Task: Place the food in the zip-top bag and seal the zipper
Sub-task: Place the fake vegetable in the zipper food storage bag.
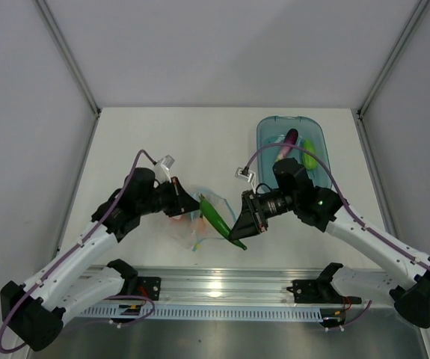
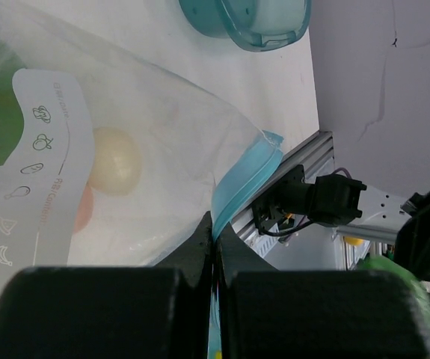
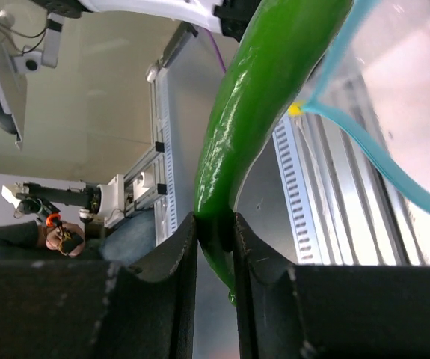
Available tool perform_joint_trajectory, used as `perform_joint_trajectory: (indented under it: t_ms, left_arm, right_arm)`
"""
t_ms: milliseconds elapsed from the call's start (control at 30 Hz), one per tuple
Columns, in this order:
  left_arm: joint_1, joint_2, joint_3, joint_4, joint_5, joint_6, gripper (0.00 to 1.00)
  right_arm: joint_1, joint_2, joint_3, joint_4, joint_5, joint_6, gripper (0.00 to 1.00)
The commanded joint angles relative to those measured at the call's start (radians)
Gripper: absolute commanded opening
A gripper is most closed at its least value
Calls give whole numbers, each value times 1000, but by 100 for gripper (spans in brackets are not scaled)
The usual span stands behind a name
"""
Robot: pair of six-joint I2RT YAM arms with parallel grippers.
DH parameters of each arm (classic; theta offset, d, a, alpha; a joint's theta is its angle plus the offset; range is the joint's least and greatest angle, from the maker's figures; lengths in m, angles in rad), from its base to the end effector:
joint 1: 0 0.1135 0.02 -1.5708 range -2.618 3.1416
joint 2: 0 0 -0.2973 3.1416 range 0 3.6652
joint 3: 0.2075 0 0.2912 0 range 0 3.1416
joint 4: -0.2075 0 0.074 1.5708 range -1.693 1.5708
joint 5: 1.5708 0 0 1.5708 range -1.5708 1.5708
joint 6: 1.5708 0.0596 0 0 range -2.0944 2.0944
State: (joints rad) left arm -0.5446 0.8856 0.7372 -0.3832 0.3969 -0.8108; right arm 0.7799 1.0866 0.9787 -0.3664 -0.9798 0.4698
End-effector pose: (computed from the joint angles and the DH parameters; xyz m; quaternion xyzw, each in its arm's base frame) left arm 0.1880 -0.1408 0.2955 -0.0159 0.8564 -0.4385 0.2719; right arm 0.1548 0.2228 0.3566 -0.3586 0.7062 0.5947 0.1381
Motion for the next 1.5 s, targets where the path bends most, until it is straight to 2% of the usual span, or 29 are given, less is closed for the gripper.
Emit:
perform_joint_trajectory:
  t_ms: [0, 167, 333, 800, 967, 1233, 1433, 1467]
  left_arm:
    - [11, -43, -13, 21, 16, 18, 1]
    - [9, -66, -30, 41, 57, 25, 1]
    - [9, -77, -38, 52, 102, 30, 0]
    - [9, -94, -30, 40, 108, 13, 0]
    - [9, -96, -25, 44, 115, -8, 1]
    - [9, -77, -33, 101, 154, -60, 1]
    - [9, -70, -30, 121, 160, -77, 1]
    - [9, -70, -29, 122, 160, -80, 1]
  right_arm:
    - [2, 4, -2, -152, 45, -16, 0]
    - [2, 85, 29, -241, 79, -25, 0]
    - [2, 174, 78, -230, 98, 12, 0]
    - [16, 351, 109, 155, 265, 277, 0]
    - [77, 328, 80, 231, 478, 253, 0]
    - [147, 312, -8, 392, 688, 263, 0]
    - [171, 384, -15, 435, 681, 279, 1]
    - [171, 409, -8, 435, 653, 279, 7]
